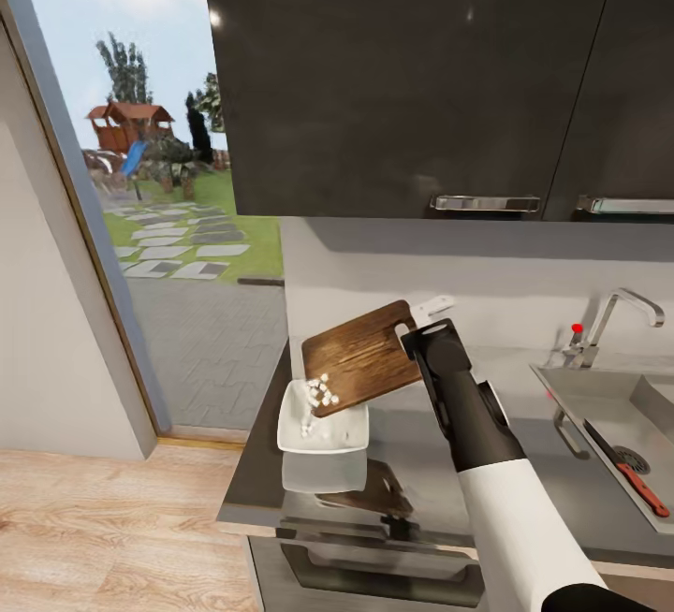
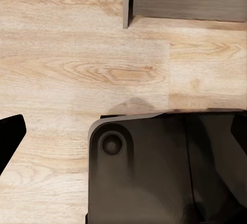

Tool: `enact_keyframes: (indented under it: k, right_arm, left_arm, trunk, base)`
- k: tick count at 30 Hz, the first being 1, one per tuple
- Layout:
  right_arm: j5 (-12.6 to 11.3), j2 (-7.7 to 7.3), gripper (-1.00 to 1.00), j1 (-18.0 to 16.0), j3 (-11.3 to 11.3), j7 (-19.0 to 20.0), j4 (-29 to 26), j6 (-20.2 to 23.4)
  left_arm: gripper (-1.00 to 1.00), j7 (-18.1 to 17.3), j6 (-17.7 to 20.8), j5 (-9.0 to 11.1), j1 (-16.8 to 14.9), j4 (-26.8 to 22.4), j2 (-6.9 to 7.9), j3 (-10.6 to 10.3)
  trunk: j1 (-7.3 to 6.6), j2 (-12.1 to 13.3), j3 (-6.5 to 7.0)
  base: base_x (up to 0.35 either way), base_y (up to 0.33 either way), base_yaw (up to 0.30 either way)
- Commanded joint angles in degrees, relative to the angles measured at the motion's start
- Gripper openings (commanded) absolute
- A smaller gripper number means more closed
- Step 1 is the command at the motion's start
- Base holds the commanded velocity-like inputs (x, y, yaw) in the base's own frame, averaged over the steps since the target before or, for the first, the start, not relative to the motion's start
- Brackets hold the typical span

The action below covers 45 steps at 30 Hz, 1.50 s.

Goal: In the kitchen, take the Vidalia onion out of the sink, dice it on the chopping board with the paring knife, put the diced onion into the bowl on the countertop, then place both the paring knife and the chopping board into the sink.

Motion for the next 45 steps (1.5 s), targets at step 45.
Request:
enact_keyframes:
  k: [45]
  right_arm:
    - [-15.9, 0.01, -1.0, 0.0, -17.8, -0.8, 2.8, -11.4]
  left_arm:
    - [1.0, 0.5, 0.0, 0.8, 0.1, 0.7, -0.17, -0.4]
  trunk:
    - [0.03, -0.1, -0.09]
  base:
    - [-0.016, -0.072, 0.0]
